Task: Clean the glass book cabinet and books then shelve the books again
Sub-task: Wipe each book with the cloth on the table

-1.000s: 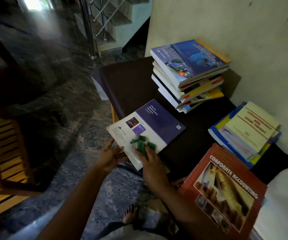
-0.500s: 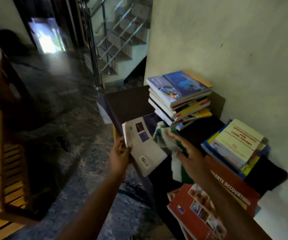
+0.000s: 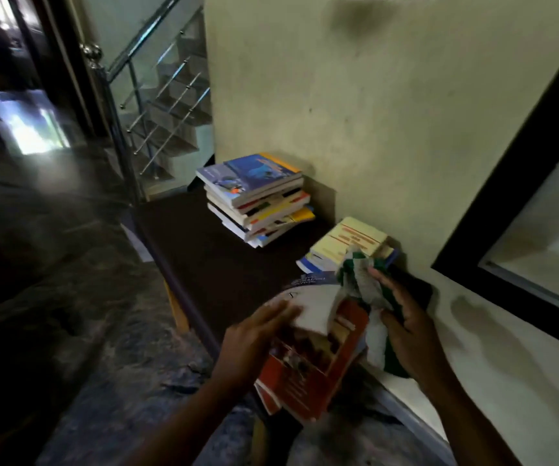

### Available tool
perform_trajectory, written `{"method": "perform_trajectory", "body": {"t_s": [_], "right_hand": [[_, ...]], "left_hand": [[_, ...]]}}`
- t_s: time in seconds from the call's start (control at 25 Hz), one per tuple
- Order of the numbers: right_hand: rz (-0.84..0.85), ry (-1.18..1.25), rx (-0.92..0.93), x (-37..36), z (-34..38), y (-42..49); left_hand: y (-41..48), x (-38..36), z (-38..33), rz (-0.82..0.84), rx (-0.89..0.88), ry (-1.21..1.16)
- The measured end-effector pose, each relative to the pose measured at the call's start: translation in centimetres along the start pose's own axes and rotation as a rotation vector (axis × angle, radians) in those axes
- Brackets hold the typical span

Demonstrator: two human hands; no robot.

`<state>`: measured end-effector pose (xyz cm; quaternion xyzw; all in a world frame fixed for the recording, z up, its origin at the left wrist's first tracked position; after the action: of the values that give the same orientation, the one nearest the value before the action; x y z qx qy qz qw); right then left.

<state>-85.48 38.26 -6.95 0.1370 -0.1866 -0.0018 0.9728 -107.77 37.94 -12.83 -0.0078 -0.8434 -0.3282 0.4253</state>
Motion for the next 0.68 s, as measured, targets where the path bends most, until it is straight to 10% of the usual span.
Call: {"method": "perform_trajectory", "body": {"t_s": [0.52, 0.68], "right_hand": [[0.008, -0.061, -0.134, 1.2, -3.8, -5.9], [-0.008, -0.076, -0.167, 0.5, -4.5, -4.9]], "left_hand": [[-6.5, -6.5, 2.5, 0.444, -0.55, 0.26], [-1.9, -3.4, 3.4, 0.526, -0.206, -0.08]]}}
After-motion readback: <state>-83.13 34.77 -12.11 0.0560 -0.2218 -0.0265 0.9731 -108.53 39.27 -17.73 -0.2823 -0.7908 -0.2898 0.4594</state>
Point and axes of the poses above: each hand's wrist, its own y-axis towards the middle knuckle, its own x-axis out of the back of the hand, z = x × y, the point moved 4 cm from there along y, towards the middle knuckle
